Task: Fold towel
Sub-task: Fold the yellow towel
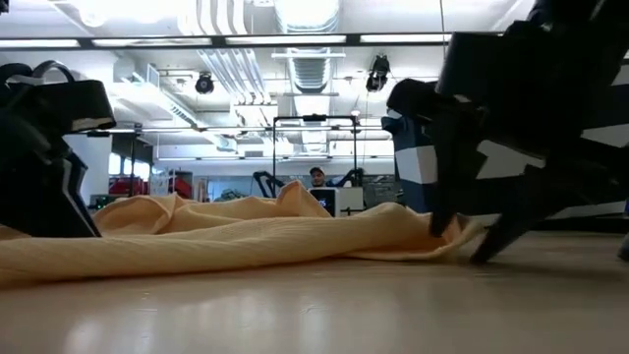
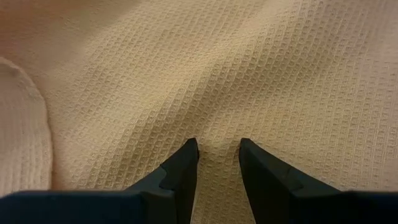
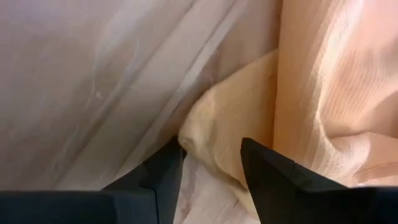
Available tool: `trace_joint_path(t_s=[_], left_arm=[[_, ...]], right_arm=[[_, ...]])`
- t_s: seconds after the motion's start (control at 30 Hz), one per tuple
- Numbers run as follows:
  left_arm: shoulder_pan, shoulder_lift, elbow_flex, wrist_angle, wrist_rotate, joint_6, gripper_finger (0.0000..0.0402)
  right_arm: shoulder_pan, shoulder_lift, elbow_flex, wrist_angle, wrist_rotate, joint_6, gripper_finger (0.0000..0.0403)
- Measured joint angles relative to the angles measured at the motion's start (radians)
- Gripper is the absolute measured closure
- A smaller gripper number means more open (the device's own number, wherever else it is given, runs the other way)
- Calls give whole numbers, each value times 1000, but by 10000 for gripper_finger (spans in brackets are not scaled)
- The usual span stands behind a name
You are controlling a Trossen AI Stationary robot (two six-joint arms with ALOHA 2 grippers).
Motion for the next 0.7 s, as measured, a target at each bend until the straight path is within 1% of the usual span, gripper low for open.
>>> trace_joint_path(t_s=[0.07, 0.13, 0.2, 0.3, 0.33, 0.47, 0.53, 0.6, 0.7], left_arm=[[3, -22, -3, -47, 10, 2, 287], [3, -43, -3, -93, 16, 3, 287], [10, -61, -6, -125, 24, 5, 287], [15, -79, -14, -125, 25, 18, 287], [18, -79, -16, -124, 25, 22, 287], [19, -79, -25, -122, 24, 22, 287], [21, -80, -25, -132, 33, 21, 287], [21, -82, -25, -152, 46, 20, 287], [21, -84, -26, -171, 54, 20, 287]], right_arm=[[0, -3, 6, -5, -1, -1, 259], [-1, -3, 20, -13, -7, 0, 281], [-4, -9, 32, -4, -6, 0, 315], [-19, -14, 53, 12, -4, 0, 379], [-22, -14, 57, 12, -4, 0, 390], [-25, -17, 91, 2, -7, 7, 395], [-12, -26, 123, -58, -18, 5, 400], [9, -43, 159, -112, -40, 26, 399], [43, -86, 195, -169, -123, 72, 401]])
